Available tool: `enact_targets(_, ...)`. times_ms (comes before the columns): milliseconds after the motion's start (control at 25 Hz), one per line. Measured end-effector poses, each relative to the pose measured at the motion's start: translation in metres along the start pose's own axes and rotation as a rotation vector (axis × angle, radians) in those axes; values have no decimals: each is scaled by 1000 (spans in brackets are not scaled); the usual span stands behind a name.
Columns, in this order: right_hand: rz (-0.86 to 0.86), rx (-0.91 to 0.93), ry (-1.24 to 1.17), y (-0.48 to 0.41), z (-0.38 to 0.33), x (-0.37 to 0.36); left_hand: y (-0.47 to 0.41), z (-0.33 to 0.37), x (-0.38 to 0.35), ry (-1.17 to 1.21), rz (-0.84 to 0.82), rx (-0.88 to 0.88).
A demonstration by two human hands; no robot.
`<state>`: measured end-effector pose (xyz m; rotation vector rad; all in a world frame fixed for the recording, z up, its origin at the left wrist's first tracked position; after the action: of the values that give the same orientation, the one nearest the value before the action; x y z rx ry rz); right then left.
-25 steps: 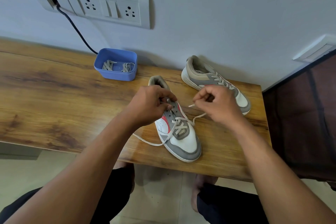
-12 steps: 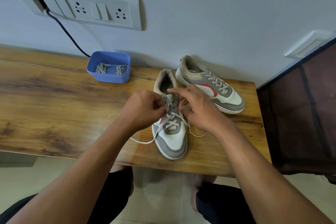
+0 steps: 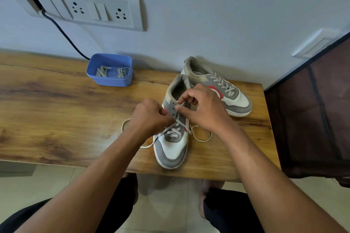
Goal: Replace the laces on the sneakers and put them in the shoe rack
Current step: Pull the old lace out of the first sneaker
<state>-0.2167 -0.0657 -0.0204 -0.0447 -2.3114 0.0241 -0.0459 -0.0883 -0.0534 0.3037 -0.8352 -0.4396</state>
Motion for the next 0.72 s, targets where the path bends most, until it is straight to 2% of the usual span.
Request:
enact_targets(280, -4, -145, -55, -6, 3, -8, 9, 8, -1, -87, 122, -17)
enact_targets(360, 2, -175, -79, -6, 6, -10, 8, 8, -3, -82, 64, -25)
enact_targets(480, 7, -184, -99, -6, 7, -10, 5, -1, -5, 20, -160, 22)
enact_targets(520, 2, -189, -113, -6, 7, -10, 5, -4, -4, 39, -187, 31)
enact_targets(720, 1, -193, -159, -7, 8, -11, 6, 2, 0, -66, -72, -46)
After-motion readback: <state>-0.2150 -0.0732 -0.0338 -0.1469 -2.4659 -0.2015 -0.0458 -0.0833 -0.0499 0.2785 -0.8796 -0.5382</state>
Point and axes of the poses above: each hand's wrist, its own y-axis away from the middle knuckle, its own x-axis out of the back of the hand, z = x × y, the point moved 8 cm from there along -y, towards the middle knuckle, and after that the axes turned 5 degrees about -y, right-handed, at the moved point
